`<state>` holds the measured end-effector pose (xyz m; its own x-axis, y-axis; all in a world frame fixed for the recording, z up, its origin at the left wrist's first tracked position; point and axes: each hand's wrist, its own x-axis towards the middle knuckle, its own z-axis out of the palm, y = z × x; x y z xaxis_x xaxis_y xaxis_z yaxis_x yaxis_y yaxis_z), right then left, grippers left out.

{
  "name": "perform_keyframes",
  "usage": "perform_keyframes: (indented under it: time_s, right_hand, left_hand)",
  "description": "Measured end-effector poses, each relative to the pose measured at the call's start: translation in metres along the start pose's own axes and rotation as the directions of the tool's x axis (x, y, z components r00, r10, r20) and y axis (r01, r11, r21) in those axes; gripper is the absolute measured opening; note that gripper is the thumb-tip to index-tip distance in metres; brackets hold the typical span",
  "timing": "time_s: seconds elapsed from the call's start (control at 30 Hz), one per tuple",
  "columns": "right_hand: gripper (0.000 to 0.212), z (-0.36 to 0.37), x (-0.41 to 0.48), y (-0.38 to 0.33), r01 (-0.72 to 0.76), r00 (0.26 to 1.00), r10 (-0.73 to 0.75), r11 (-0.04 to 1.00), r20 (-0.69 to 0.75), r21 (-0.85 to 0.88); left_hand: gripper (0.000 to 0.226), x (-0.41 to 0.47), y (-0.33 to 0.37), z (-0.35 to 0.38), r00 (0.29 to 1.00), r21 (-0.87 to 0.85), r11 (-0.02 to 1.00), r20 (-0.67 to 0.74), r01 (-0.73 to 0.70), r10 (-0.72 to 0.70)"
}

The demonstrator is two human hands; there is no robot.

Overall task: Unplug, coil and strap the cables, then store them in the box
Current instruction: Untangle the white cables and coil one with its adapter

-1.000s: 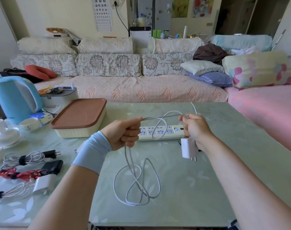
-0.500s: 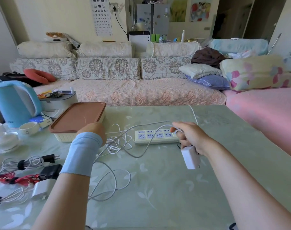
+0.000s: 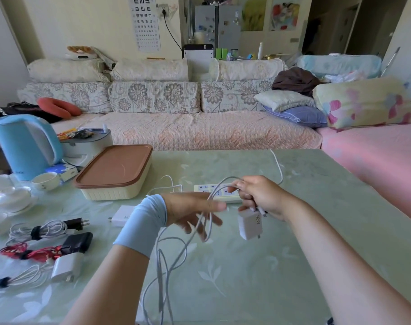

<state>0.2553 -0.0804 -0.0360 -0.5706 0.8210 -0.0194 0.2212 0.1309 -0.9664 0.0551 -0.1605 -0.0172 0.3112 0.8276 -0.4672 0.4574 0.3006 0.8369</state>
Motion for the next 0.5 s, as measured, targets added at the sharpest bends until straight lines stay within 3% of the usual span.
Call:
perform_keyframes:
  time_s: [0.1, 0.2, 0.3, 0.4, 0.47, 0.5]
  right_hand:
    - [0.033, -0.006, 0.0, 0.0, 0.004, 0.999, -0.002, 0.999, -0.039, 0.047]
    - [0.031, -0.012, -0.001, 0.0, -0.034, 0.995, 0.041, 0.996, -0.096, 0.079]
    - [0.03, -0.022, -0.001, -0.004, -0.07, 0.984, 0.081, 0.995, -0.16, 0.072]
    - [0.029, -0.031, -0.003, -0.006, -0.108, 0.979, 0.119, 0.991, -0.164, 0.076]
    - [0.025, -0.031, -0.005, -0.005, -0.114, 0.976, 0.111, 0.993, -0.186, -0.007]
    - [0.02, -0.03, -0.007, -0.005, -0.111, 0.973, 0.094, 0.991, -0.209, -0.073]
  left_hand:
    - [0.041, 0.0, -0.002, -0.003, 1.0, 0.225, 0.974, 0.016, 0.008, -0.012]
    - [0.046, -0.002, -0.005, -0.01, 1.0, 0.281, 0.96, -0.02, 0.015, -0.01]
    - [0.053, -0.007, -0.006, -0.018, 0.986, 0.425, 0.89, -0.082, 0.165, -0.143]
    - [0.041, -0.01, -0.008, -0.025, 0.934, 0.486, 0.798, -0.192, 0.357, -0.301]
    - [0.042, -0.016, -0.011, -0.028, 0.894, 0.563, 0.694, -0.298, 0.448, -0.335]
    - [0.042, -0.018, -0.014, -0.03, 0.887, 0.558, 0.693, -0.347, 0.456, -0.303]
